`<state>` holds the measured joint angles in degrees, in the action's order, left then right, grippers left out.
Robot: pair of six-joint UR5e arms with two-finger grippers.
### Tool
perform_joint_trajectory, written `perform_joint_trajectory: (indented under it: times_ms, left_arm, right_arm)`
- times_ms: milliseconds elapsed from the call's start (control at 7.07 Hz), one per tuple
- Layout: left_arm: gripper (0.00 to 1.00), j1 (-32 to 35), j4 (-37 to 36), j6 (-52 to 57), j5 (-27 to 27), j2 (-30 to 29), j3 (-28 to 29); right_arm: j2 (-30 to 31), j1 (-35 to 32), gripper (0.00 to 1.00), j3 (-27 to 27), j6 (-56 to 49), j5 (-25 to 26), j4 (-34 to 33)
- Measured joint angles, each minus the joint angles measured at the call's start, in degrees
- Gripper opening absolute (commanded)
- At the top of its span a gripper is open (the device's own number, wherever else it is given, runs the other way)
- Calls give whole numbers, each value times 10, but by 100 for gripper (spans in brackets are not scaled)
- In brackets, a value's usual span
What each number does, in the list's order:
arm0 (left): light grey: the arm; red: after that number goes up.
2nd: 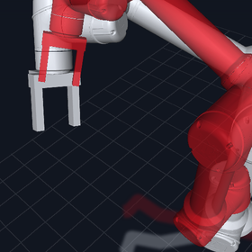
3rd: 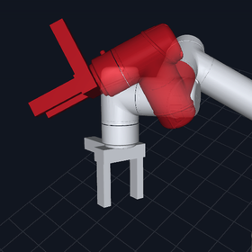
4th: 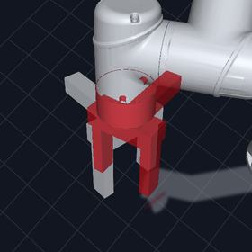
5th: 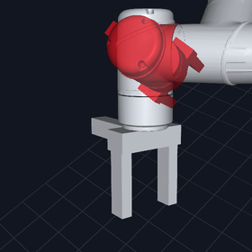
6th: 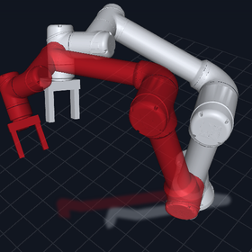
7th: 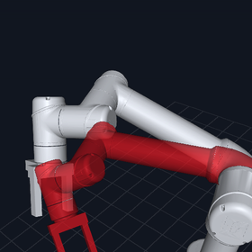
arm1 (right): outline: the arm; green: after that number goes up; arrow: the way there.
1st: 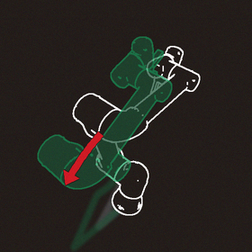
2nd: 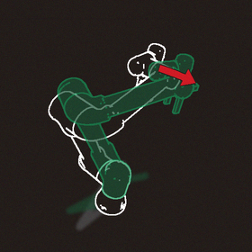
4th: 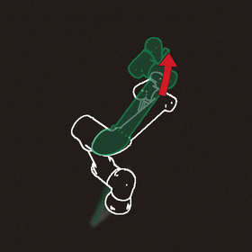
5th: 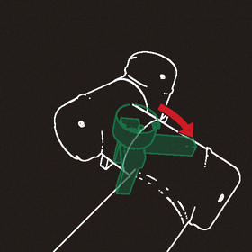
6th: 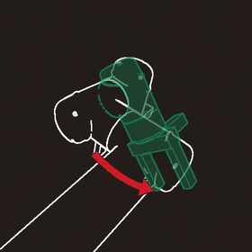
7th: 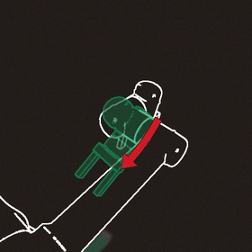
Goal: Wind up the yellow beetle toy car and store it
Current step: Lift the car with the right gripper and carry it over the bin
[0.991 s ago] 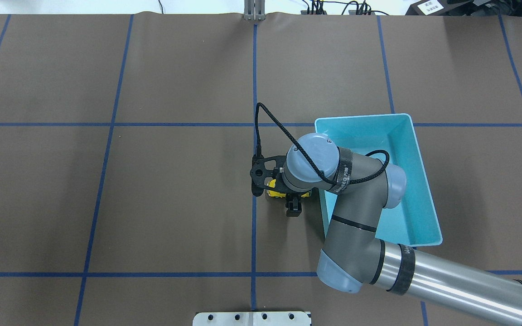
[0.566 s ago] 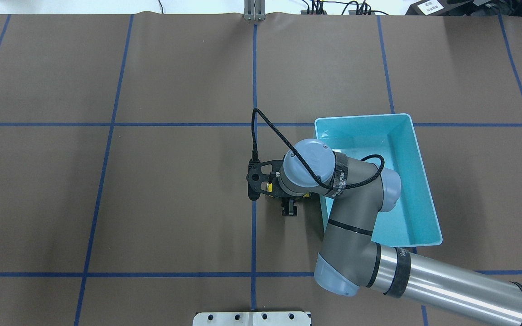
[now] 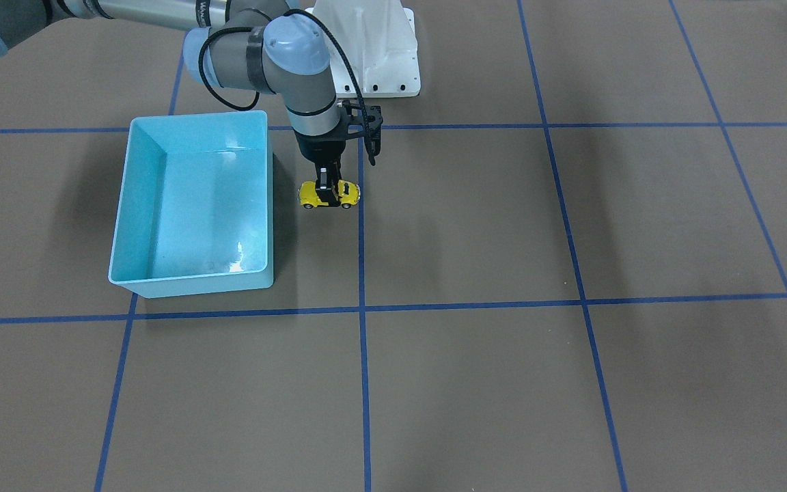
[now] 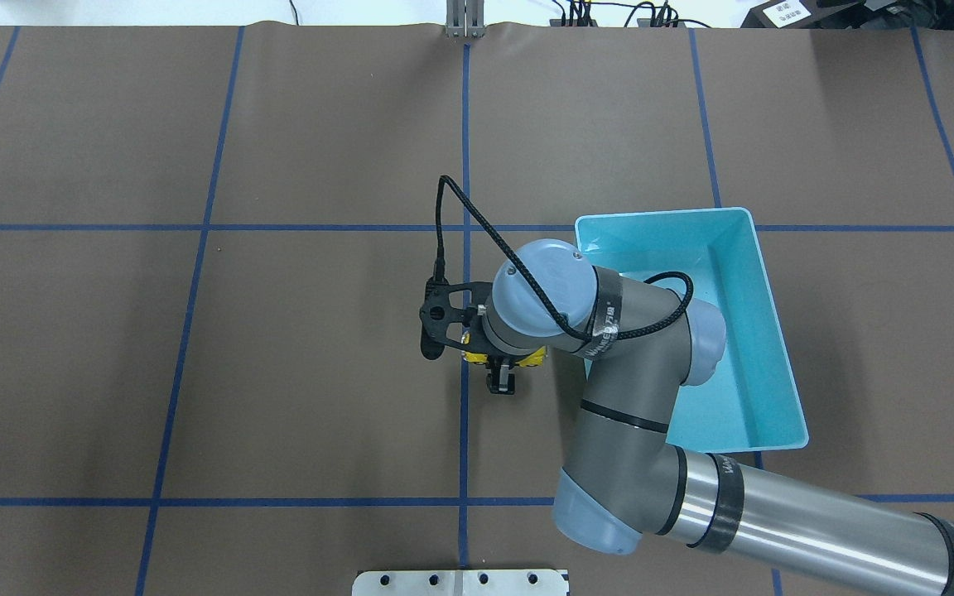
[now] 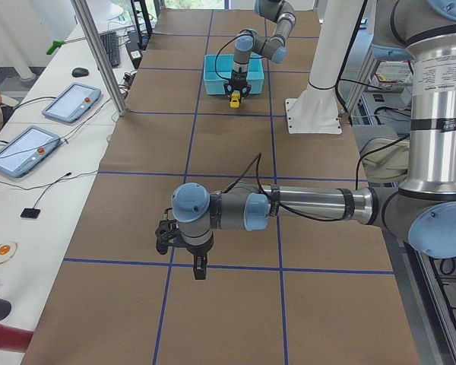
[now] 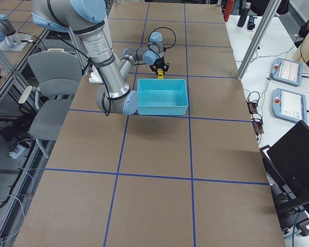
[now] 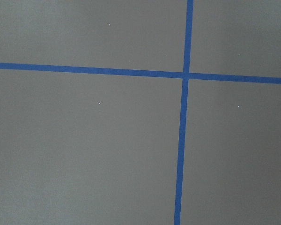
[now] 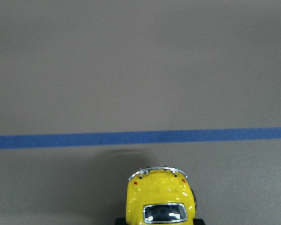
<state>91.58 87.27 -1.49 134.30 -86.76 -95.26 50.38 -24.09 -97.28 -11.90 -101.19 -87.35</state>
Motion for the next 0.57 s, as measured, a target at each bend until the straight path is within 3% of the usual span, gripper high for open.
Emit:
perform_joint_trajectory:
  times_ms: [283,566]
  left_arm:
    - [100,0,0,0,0,0,-1]
    - [100,0,0,0,0,0,-2]
  right_arm:
    - [-46,-33,0,-56,-2,-13,-95]
    - [-16,-108,0,-129,-90,-58,-157]
